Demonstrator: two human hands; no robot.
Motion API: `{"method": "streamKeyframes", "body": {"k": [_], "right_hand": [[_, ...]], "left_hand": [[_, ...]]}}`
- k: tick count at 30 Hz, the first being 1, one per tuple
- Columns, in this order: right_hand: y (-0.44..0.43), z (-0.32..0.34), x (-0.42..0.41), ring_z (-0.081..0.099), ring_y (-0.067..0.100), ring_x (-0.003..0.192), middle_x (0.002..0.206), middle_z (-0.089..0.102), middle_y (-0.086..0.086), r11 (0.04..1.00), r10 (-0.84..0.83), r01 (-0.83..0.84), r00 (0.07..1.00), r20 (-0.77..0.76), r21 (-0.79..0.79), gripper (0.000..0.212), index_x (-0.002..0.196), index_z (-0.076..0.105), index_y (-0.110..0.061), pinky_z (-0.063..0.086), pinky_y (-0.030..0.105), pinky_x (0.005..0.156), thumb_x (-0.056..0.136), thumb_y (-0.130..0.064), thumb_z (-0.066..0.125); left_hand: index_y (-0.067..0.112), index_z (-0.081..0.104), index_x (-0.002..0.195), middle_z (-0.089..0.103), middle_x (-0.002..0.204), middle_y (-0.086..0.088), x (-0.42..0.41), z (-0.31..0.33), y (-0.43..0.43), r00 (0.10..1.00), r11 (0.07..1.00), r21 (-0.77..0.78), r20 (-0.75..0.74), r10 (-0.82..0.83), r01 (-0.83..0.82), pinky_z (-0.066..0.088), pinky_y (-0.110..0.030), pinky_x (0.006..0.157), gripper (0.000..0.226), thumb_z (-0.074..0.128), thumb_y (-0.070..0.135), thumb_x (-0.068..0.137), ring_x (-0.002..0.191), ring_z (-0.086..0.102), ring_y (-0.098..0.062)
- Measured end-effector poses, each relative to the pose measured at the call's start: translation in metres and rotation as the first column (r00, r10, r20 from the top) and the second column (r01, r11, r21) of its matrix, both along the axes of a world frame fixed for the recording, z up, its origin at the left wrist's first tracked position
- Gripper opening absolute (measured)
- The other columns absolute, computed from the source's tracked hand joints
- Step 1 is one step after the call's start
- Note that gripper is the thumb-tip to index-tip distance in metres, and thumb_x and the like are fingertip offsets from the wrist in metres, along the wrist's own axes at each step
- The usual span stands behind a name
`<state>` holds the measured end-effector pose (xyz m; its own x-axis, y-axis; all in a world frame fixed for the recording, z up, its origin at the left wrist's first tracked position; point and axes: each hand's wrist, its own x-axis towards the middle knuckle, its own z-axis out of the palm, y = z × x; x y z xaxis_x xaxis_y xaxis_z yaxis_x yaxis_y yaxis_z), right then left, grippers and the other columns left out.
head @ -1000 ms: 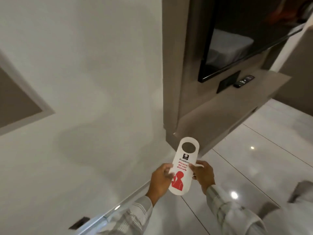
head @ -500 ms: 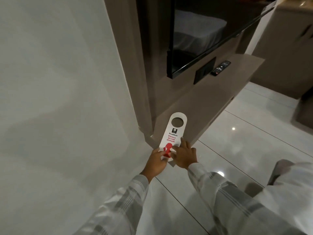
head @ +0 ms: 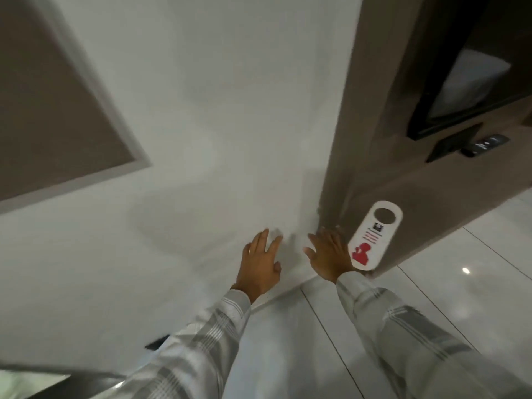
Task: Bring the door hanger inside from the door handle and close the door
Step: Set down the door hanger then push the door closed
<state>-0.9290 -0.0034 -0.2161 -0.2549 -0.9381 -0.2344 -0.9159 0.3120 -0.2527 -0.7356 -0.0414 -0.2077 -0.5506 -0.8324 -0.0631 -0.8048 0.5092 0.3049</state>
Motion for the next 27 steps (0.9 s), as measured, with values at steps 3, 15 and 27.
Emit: {"method": "streamKeyframes", "body": {"k": [3,15,27], "right_hand": [[-0.015,0.014,0.077,0.018,0.030,0.151,0.165,0.021,0.007,0.985,0.158,-0.156,0.987,0.018,-0.073,0.053,0.153,0.034,-0.027,0.024,0.051,0.118,0.103,-0.048,0.038],[0.000,0.114,0.489,0.031,0.026,0.148,0.159,0.038,0.004,0.464,0.779,-0.688,0.616,-0.112,-0.558,0.048,0.150,0.042,-0.025,0.028,0.046,0.118,0.106,-0.040,0.035],[0.147,0.295,0.806,0.034,0.025,0.146,0.155,0.042,0.010,-0.124,0.971,-0.417,0.134,-0.196,-0.900,0.057,0.147,0.046,-0.019,0.029,0.045,0.111,0.100,-0.049,0.035]], "left_hand": [[0.024,0.016,0.155,0.008,0.166,-0.011,0.075,0.013,0.006,0.993,0.987,-0.107,-0.014,0.117,-0.118,0.014,-0.048,0.123,0.068,0.048,0.030,0.095,0.153,0.007,-0.030],[0.024,0.029,0.153,0.020,0.163,-0.015,0.448,0.097,0.148,0.733,0.572,-0.542,-0.128,0.668,-0.616,0.018,-0.058,0.120,0.061,0.042,0.046,0.097,0.152,0.017,-0.033],[0.018,0.009,0.156,0.010,0.166,-0.012,0.659,0.180,0.360,0.160,-0.192,-0.644,-0.447,0.880,-0.740,0.004,-0.049,0.124,0.076,0.042,0.048,0.094,0.154,0.001,-0.025]]}}
